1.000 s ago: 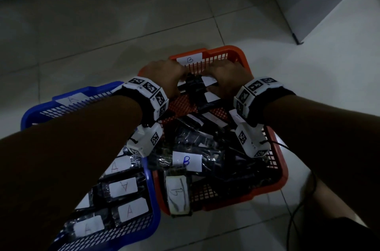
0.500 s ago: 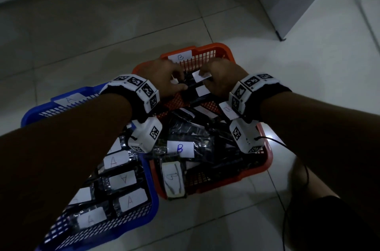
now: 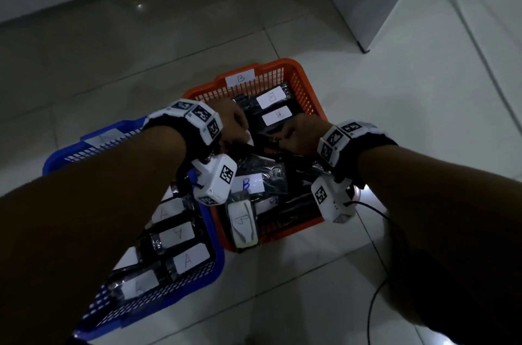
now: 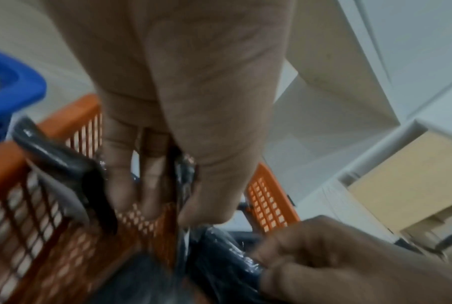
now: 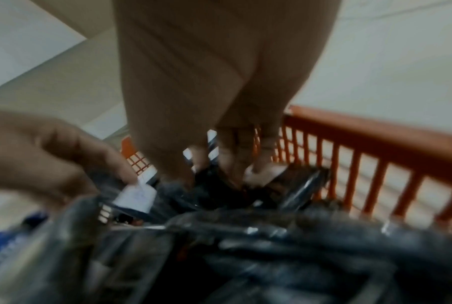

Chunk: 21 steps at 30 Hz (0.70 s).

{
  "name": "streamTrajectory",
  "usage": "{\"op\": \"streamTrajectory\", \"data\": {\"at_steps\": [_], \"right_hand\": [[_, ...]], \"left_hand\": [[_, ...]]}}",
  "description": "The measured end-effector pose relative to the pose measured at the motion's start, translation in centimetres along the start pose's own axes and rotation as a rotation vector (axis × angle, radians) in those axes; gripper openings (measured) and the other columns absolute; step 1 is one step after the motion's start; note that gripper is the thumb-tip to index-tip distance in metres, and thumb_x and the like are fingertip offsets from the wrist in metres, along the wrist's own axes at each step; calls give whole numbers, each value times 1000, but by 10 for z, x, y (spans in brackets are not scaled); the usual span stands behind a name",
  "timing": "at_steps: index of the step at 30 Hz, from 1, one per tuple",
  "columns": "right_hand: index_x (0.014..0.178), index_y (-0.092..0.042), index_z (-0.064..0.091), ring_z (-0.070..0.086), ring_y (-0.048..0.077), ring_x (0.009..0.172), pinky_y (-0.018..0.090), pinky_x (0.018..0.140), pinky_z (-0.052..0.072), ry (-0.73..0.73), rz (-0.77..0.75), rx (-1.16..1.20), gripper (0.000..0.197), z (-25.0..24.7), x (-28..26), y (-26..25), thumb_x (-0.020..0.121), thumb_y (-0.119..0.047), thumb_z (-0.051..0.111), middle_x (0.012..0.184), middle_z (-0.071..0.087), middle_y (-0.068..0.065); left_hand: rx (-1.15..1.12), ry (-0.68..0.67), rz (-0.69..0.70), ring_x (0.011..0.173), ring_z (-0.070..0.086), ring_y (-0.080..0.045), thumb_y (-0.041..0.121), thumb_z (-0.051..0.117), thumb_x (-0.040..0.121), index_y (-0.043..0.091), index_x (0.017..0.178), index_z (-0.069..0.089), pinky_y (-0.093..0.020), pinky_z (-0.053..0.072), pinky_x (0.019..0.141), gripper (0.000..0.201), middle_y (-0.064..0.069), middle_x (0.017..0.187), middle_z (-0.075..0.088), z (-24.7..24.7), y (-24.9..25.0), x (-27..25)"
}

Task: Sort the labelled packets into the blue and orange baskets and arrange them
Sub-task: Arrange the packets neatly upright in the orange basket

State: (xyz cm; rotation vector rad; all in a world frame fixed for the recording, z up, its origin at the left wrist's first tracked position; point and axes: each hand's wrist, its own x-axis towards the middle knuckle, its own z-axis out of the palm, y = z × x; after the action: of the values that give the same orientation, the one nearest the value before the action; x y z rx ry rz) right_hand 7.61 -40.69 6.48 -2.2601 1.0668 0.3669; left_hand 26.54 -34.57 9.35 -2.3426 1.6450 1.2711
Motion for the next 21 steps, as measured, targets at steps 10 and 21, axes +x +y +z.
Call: {"op": "streamTrajectory", "data": {"at_steps": [10, 21], "right_hand": [[109, -20, 64, 62, 29, 85, 31, 68, 44, 437, -83, -124, 28, -33, 11, -1, 90, -33, 49, 96, 67, 9], [117, -15, 65, 56, 27, 112, 33, 88, 47, 202, -80, -197, 29, -25, 39, -13, 89, -13, 58, 122, 60, 8]], "left_hand": [[-127, 281, 18, 88, 58, -11, 17, 75, 73, 26, 89, 71, -21, 42, 76, 18, 9, 94, 64, -17, -29, 0], [180, 537, 101, 103, 54, -26, 22, 78, 71, 19, 98, 69, -31, 46, 80, 29, -7, 118, 50, -2, -46, -1]]}}
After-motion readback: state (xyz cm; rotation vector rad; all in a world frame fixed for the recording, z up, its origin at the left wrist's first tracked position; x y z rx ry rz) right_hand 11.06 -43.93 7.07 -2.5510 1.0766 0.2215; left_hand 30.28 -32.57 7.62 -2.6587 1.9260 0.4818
